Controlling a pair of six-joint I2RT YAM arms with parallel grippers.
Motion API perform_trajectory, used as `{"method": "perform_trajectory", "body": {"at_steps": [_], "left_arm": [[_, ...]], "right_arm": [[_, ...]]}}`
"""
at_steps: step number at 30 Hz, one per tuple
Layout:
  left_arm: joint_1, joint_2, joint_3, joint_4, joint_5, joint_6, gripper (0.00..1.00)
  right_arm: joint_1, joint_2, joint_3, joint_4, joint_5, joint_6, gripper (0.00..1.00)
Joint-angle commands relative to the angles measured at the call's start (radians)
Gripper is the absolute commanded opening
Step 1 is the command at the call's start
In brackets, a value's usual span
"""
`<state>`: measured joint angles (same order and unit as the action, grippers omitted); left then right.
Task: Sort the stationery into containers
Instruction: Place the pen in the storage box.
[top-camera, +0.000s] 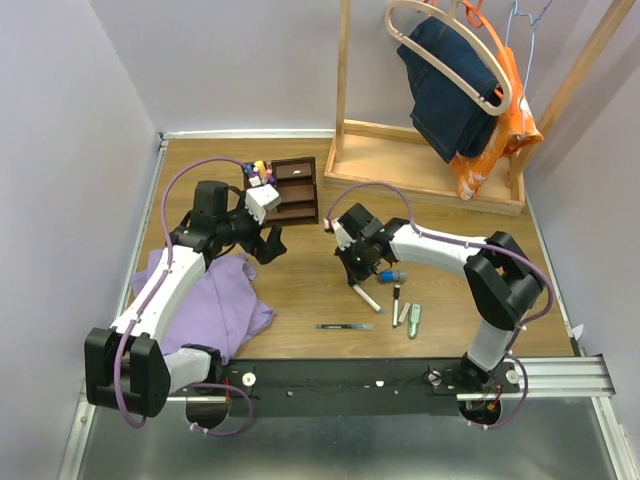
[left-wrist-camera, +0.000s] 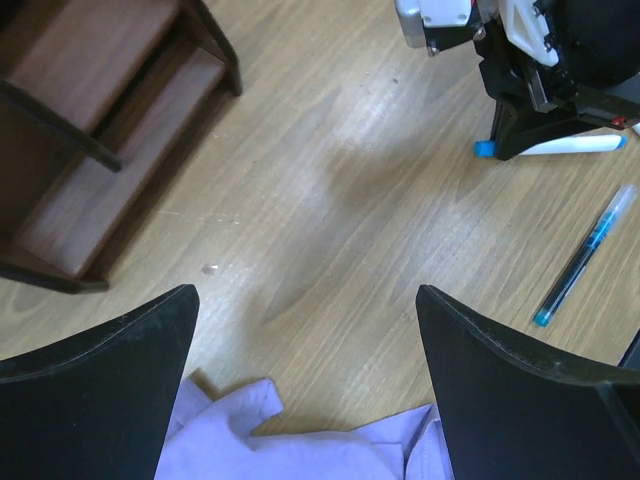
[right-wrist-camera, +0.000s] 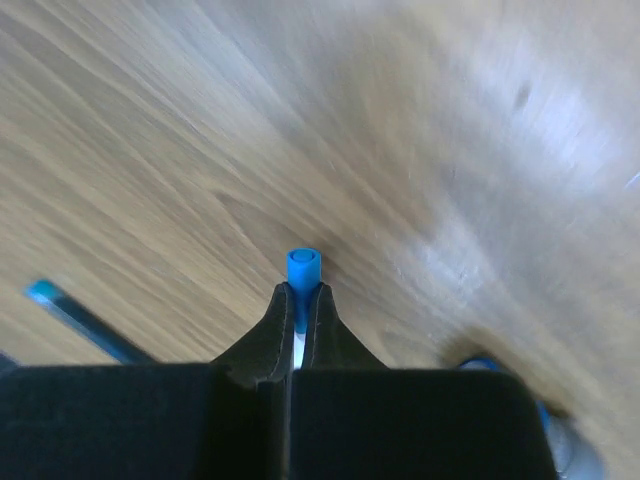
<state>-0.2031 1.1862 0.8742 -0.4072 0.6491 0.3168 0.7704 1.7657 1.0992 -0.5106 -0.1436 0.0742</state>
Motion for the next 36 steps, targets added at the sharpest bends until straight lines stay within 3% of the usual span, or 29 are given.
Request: {"method": "perform_trajectory", "body": {"at_steps": [1,4,8,13,17,23,29,36], "left_arm": [[0.091,-0.017,0.083,-0.027,0.064,-0.005,0.99],[0.177,-0.022,0.121,0.021,0.066,-0.092,0.99],[0.37,0.016,0.152,0.07,0.046,-0.229,0.99],[0.511,0.061,0.174,0.111,0.047,-0.364,0.99],[0.539,0.069,0.174,0.134,0.058,-0.375,0.99],[0.531,0.078,0.141,0.151,0.057,-0.384,0.99],[0.504,0.088,0.138,0.111,0.07,-0.342,0.99],[0.492,0.105,0.203,0.048,0.057,-0.321,0.99]], "right_arm": [[-0.006,0.027,0.277,-0.034,-0.048,-0.097,0.0],[-0.055,0.102,0.466,-0.036,-0.088,-0.149,0.01],[-0.108,0.208,0.705,0.03,-0.149,-0.18,0.01],[-0.112,0.247,0.791,0.283,-0.249,-0.194,0.0],[-0.109,0.219,0.694,0.756,-0.303,-0.111,0.01],[-0.076,0.293,0.666,1.189,-0.249,-0.048,0.01],[-0.036,0.415,0.717,1.434,-0.255,-0.016,0.01],[-0.022,0.555,0.766,1.558,-0.281,0.013,0.01]]}}
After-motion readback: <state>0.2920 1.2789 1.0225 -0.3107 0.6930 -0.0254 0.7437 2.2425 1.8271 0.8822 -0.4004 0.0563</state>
